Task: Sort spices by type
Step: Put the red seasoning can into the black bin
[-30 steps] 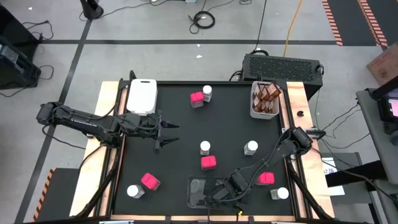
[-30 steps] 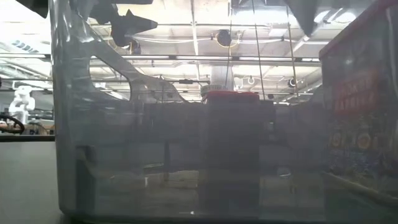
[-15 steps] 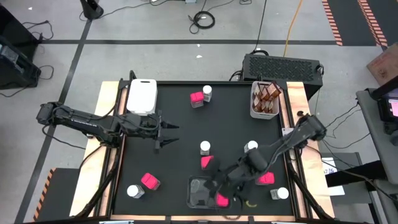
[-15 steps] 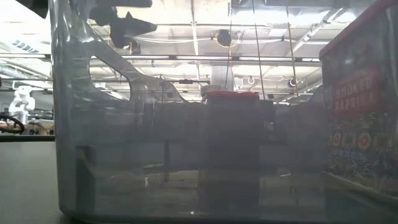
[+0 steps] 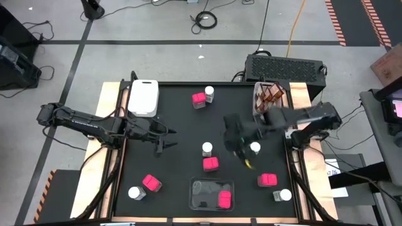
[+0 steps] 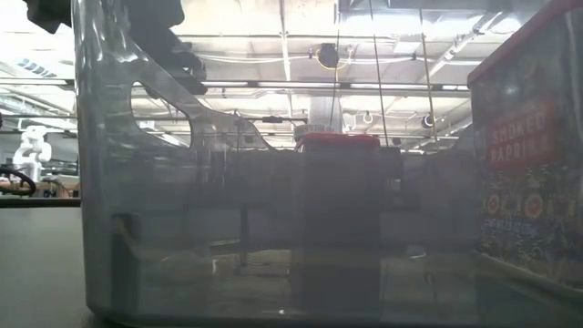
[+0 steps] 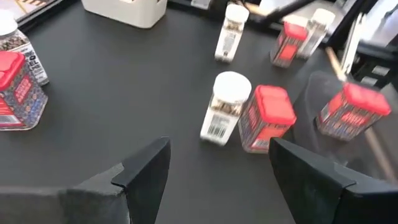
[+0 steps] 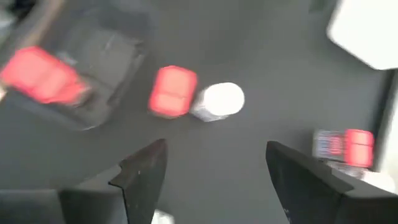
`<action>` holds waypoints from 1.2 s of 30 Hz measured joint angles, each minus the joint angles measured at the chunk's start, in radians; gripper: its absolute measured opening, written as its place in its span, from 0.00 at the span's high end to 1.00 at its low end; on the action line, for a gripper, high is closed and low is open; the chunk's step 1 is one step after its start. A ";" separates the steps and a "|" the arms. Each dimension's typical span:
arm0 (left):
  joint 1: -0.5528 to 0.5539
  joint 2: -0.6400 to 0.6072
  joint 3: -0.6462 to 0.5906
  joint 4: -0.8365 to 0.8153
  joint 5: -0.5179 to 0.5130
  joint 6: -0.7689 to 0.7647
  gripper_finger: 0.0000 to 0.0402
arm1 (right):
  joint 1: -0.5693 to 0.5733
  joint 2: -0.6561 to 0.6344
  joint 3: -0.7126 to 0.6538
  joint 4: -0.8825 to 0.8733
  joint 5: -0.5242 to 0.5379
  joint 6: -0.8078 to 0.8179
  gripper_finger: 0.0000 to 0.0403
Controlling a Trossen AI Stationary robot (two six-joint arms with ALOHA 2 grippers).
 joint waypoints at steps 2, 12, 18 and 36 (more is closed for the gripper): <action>0.000 0.000 0.000 -0.015 0.000 0.024 0.31 | -0.078 0.000 0.000 0.030 -0.004 -0.047 0.36; -0.004 0.000 0.000 -0.046 0.000 0.055 0.31 | -0.329 0.151 0.000 0.127 -0.523 -0.099 0.41; -0.005 0.000 0.000 -0.045 -0.001 0.099 0.31 | -0.248 0.247 0.000 0.118 -0.587 0.034 0.42; -0.005 0.000 0.000 -0.027 0.002 0.156 0.31 | -0.067 0.459 0.000 0.160 -0.325 0.245 0.42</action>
